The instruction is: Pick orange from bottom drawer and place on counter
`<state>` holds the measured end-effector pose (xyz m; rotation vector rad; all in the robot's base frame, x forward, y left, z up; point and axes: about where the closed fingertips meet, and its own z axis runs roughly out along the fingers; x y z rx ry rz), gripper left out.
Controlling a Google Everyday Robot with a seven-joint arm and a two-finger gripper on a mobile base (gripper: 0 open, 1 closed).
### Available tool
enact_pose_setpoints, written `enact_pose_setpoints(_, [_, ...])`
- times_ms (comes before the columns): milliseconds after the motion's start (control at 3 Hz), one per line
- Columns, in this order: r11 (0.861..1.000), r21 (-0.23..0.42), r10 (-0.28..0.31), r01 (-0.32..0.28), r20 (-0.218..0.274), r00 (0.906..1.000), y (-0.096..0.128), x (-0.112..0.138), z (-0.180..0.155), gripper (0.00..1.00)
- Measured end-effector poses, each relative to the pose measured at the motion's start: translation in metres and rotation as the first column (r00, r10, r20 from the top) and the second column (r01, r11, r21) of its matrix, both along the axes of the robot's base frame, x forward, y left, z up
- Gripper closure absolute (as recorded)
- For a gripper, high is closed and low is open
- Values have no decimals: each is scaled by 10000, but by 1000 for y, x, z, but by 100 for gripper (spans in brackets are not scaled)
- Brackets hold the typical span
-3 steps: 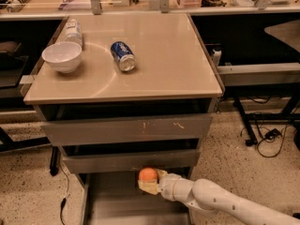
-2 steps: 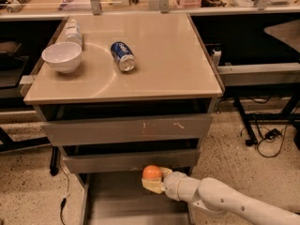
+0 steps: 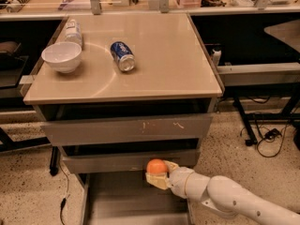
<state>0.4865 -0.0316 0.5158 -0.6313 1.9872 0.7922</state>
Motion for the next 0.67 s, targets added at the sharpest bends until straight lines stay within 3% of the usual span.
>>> enact_pose_setpoints(333, [10000,1,0,0,1,10000,0,0,0,100])
enact_pose_setpoints(667, [9999,113,-39,38,87,10000,-4,-5,23,100])
